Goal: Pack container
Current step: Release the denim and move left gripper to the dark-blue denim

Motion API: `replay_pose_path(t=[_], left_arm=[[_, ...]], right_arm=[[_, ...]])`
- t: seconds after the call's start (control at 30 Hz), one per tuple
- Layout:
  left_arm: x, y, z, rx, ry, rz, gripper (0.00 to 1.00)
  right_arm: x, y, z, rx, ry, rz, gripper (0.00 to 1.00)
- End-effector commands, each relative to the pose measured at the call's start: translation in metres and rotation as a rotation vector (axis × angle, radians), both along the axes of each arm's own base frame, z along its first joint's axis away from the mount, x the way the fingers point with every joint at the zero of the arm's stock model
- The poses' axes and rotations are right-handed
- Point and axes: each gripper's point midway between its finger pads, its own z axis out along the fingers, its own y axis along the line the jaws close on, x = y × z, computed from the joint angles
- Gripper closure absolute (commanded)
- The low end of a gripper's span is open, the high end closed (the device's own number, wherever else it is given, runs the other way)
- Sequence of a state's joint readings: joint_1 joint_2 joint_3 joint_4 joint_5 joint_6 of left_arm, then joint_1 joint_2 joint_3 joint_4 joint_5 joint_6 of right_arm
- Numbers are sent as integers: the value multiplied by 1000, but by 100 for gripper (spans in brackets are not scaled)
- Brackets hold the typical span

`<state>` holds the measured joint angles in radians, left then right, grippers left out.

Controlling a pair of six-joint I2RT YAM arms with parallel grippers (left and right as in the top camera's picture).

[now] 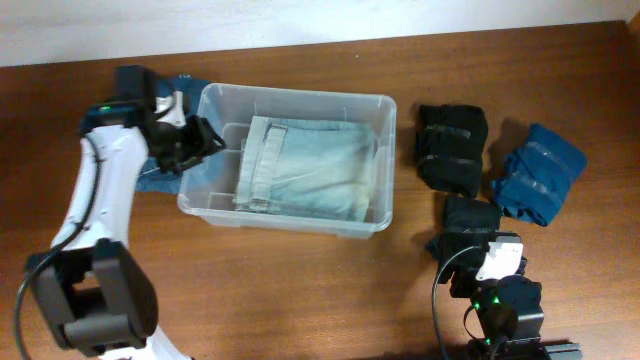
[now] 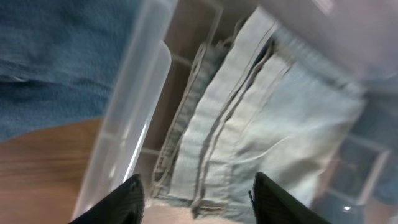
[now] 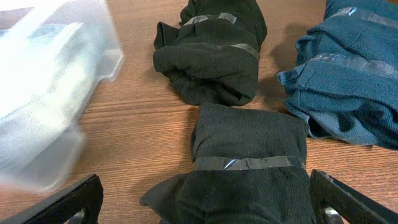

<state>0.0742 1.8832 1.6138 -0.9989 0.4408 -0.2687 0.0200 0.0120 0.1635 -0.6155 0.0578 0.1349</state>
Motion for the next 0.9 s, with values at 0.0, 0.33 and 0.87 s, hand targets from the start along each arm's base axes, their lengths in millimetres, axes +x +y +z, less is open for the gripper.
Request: replay_pose_path(t=[0.0, 0.33, 0.87], left_arm=[[1, 24, 39, -57, -133, -23, 36], [-8, 97, 61, 83, -212, 88, 15], [26, 189, -58, -159, -149, 260, 1]], right_arm=[[0, -1, -2, 5, 0, -8, 2], [0, -1, -2, 5, 0, -8, 2], [0, -1, -2, 5, 0, -8, 2]])
